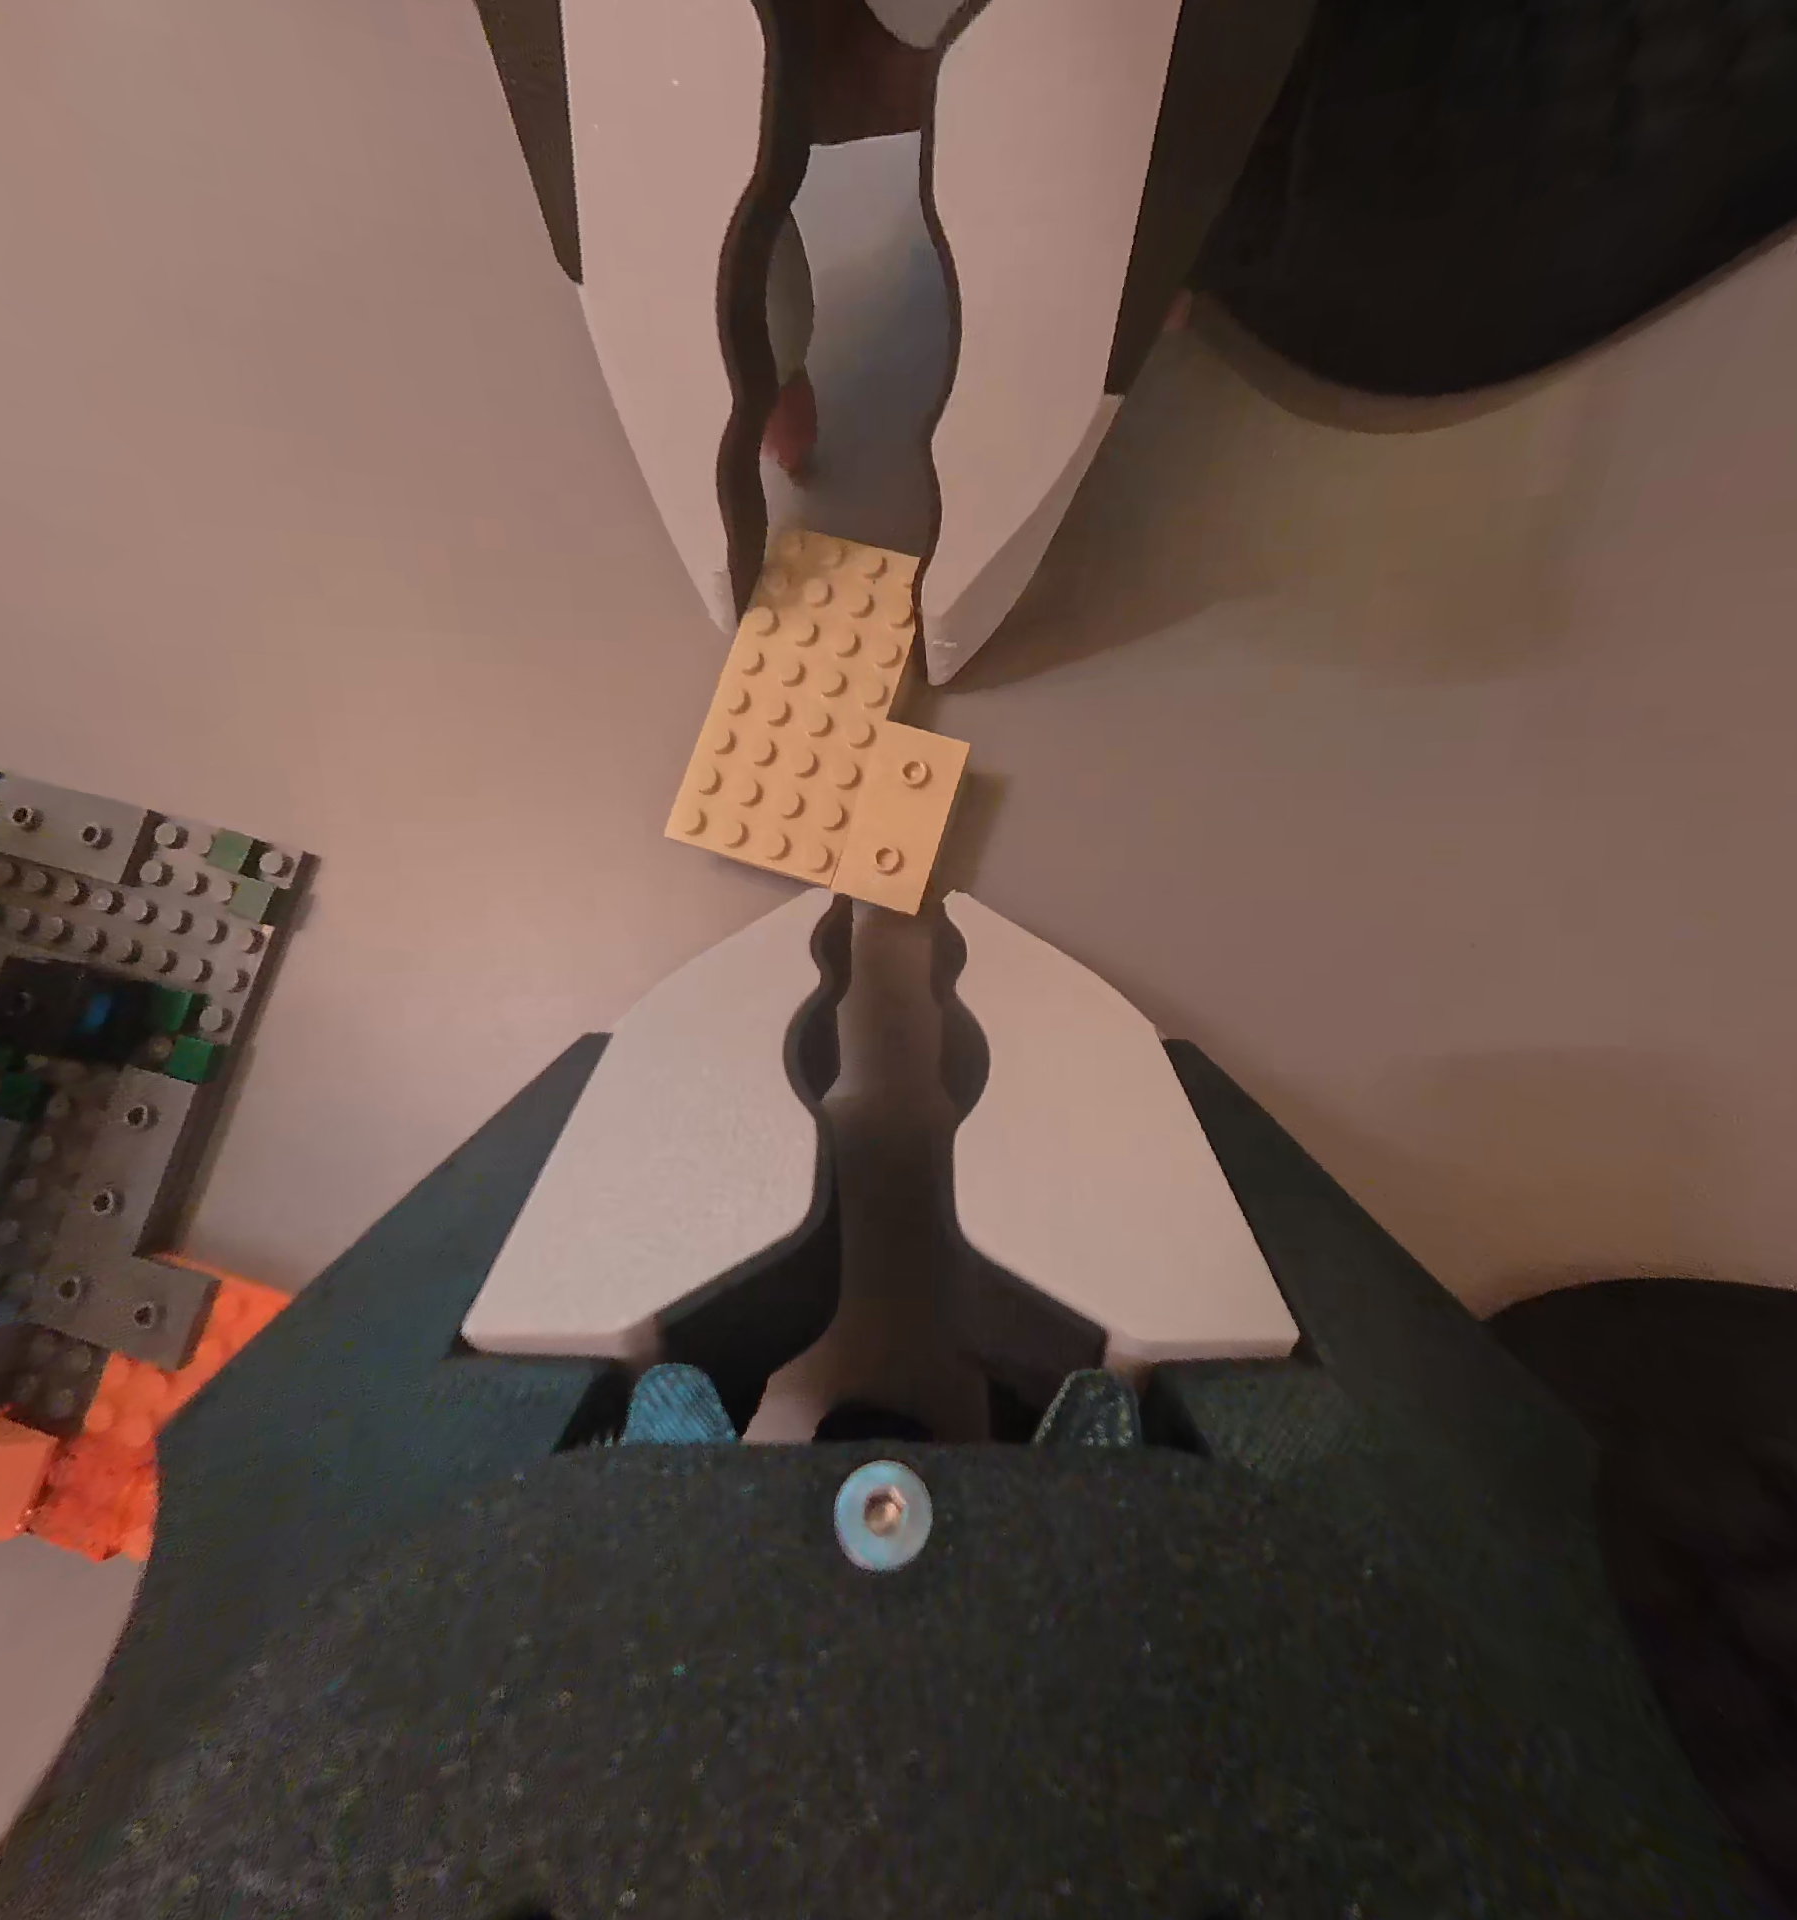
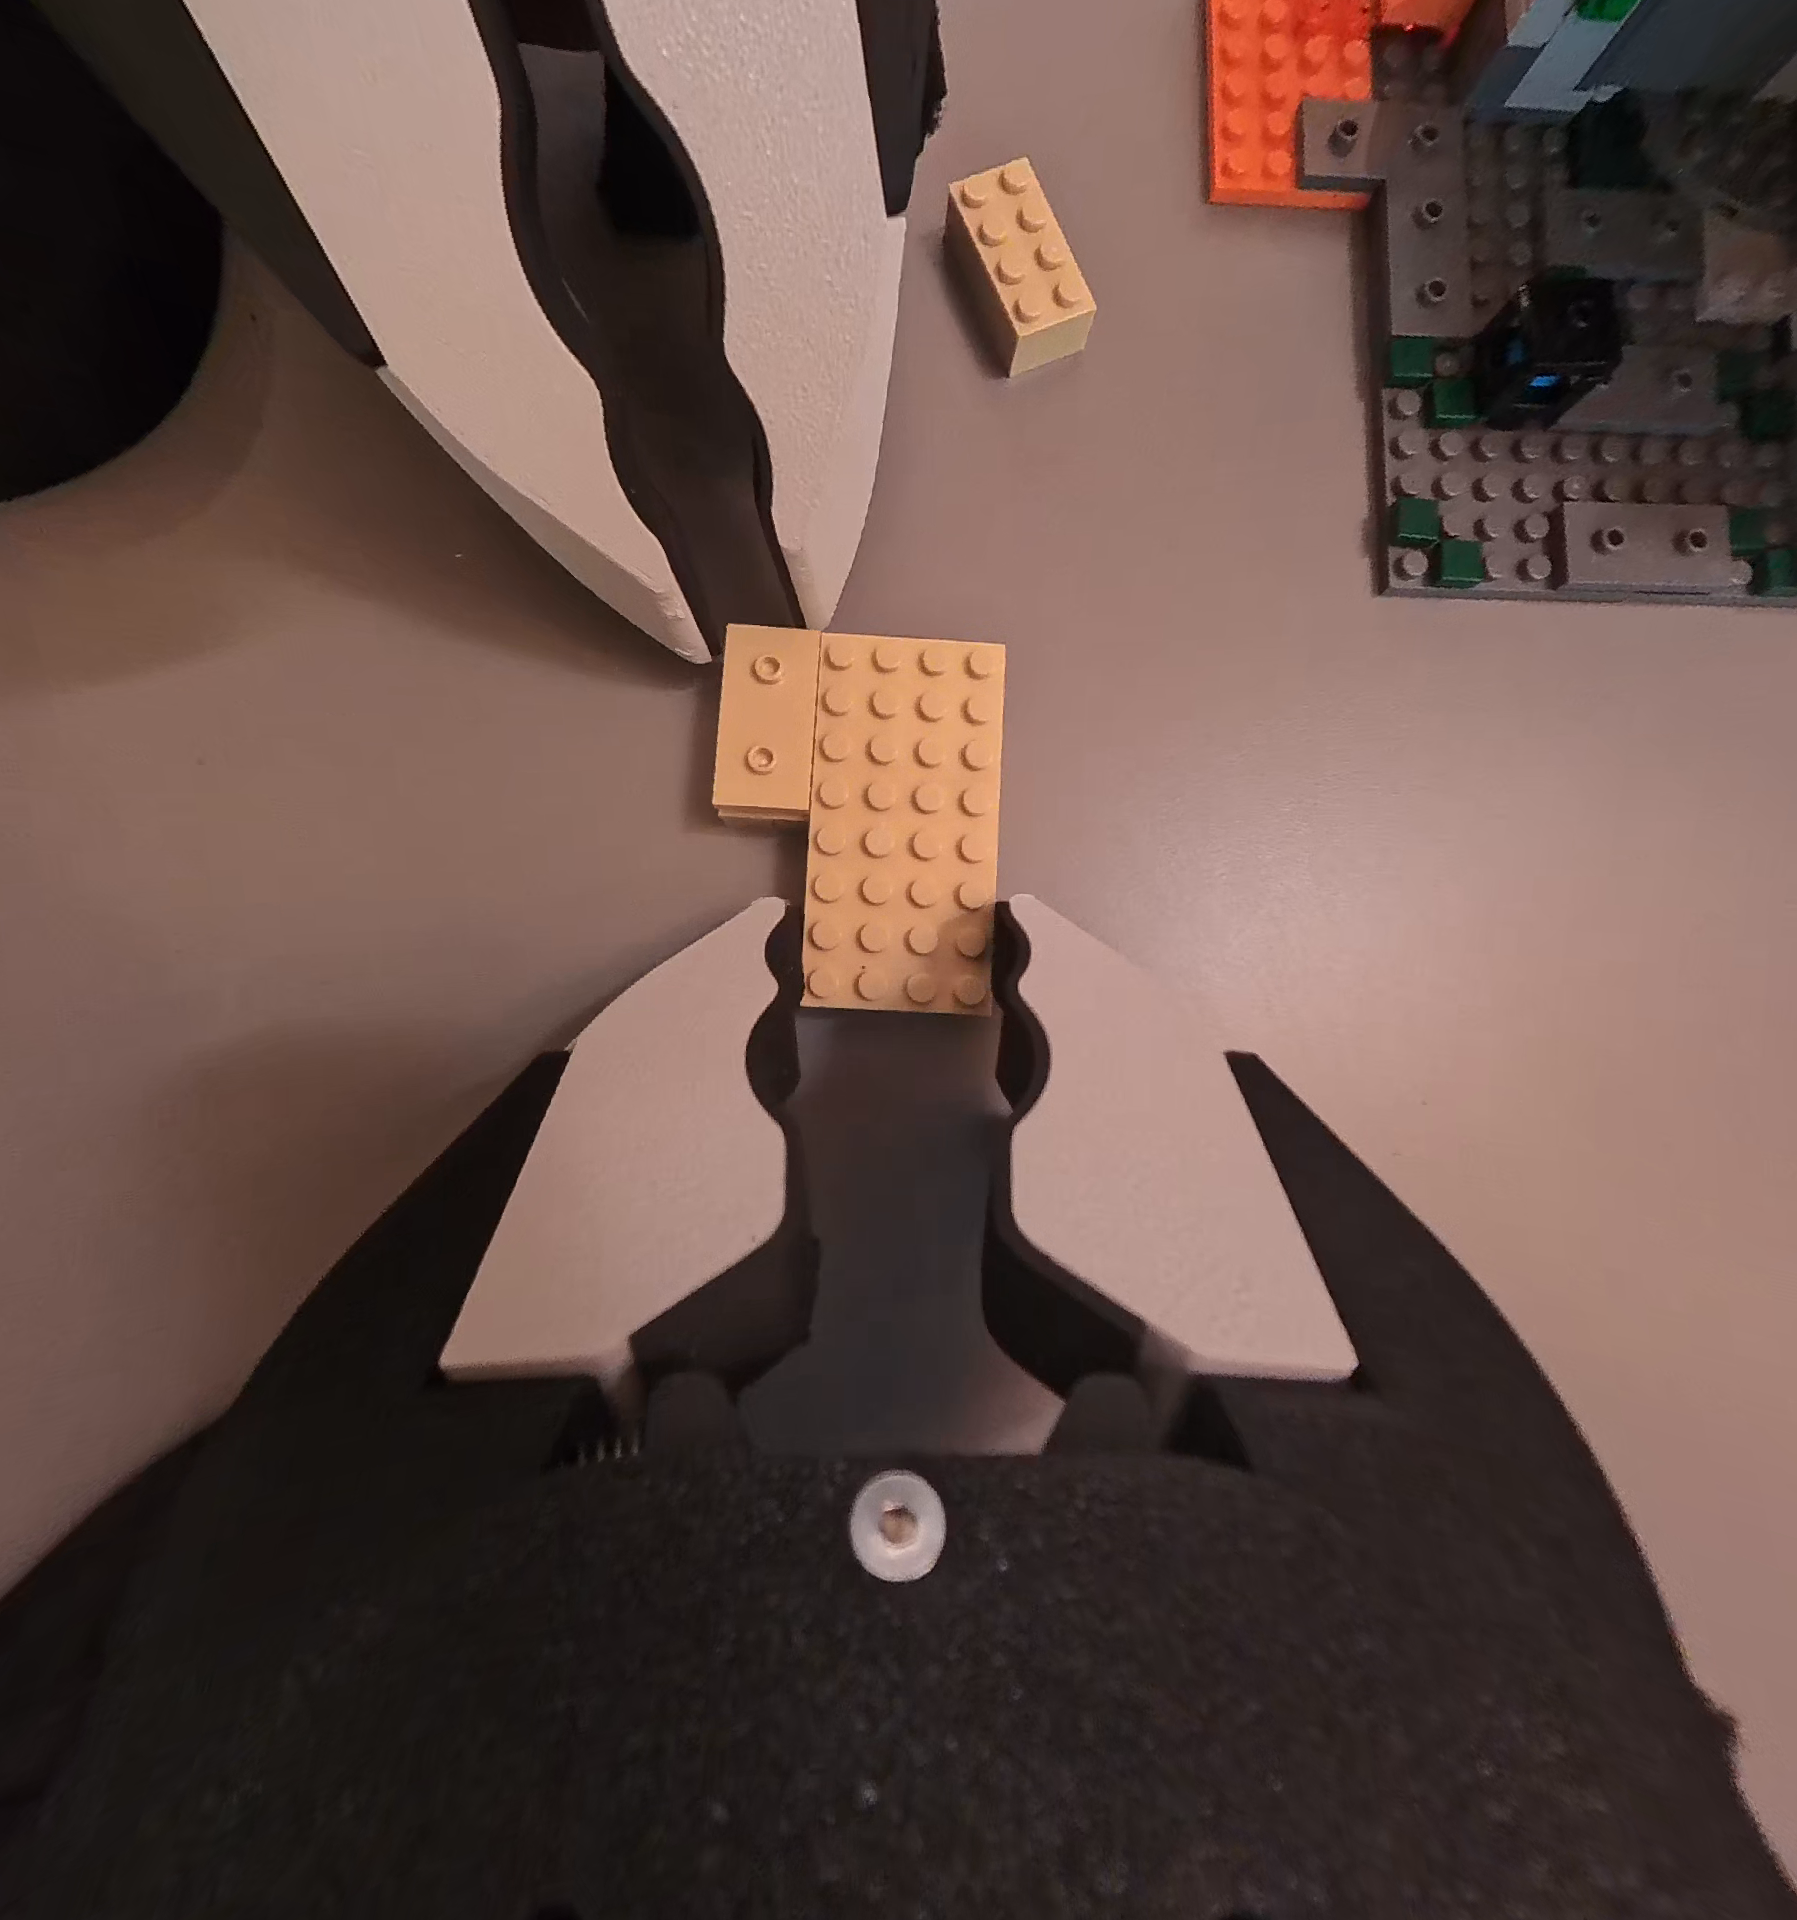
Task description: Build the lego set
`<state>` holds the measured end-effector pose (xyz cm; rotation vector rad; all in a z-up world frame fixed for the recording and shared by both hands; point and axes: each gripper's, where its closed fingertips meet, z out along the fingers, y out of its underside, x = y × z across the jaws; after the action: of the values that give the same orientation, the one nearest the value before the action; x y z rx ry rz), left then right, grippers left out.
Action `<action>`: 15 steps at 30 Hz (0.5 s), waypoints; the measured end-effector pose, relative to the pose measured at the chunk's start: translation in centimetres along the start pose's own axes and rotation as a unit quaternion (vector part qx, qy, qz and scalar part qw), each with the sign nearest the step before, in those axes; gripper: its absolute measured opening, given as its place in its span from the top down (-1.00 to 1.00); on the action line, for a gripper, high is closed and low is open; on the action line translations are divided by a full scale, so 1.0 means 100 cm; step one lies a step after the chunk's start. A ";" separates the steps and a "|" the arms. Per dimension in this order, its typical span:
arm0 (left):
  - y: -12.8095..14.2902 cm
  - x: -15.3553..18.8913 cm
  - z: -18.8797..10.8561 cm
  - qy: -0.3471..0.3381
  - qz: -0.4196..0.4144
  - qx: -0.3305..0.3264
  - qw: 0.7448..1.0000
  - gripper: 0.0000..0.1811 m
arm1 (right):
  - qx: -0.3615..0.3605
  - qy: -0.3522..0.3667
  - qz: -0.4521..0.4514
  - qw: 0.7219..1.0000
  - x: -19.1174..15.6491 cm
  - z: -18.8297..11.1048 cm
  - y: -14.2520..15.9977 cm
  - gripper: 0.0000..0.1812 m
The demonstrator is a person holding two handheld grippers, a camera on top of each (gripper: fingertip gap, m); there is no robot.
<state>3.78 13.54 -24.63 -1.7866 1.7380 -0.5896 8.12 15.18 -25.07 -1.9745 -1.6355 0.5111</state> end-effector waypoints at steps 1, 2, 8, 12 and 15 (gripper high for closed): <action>0.000 0.000 0.000 -0.001 0.000 0.000 1.000 0.85 | 0.005 -0.002 0.004 1.000 0.000 0.000 -0.001 0.62; 0.000 -0.001 -0.001 -0.002 0.000 0.001 1.000 0.85 | 0.010 -0.005 0.010 1.000 0.001 -0.001 -0.001 0.62; -0.003 -0.003 -0.005 -0.008 -0.002 0.009 1.000 0.85 | 0.028 -0.026 0.035 0.999 0.000 -0.003 -0.003 0.62; -0.002 -0.004 -0.004 -0.009 -0.002 0.006 1.000 0.85 | 0.023 -0.022 0.031 0.999 0.000 -0.003 -0.002 0.62; 0.002 -0.003 -0.003 -0.011 0.003 -0.007 1.000 0.85 | 0.006 -0.004 0.010 1.000 0.002 -0.002 0.001 0.62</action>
<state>3.42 13.83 -24.52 -1.7898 1.7362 -0.5555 8.33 15.29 -24.99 -1.9842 -1.6139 0.5359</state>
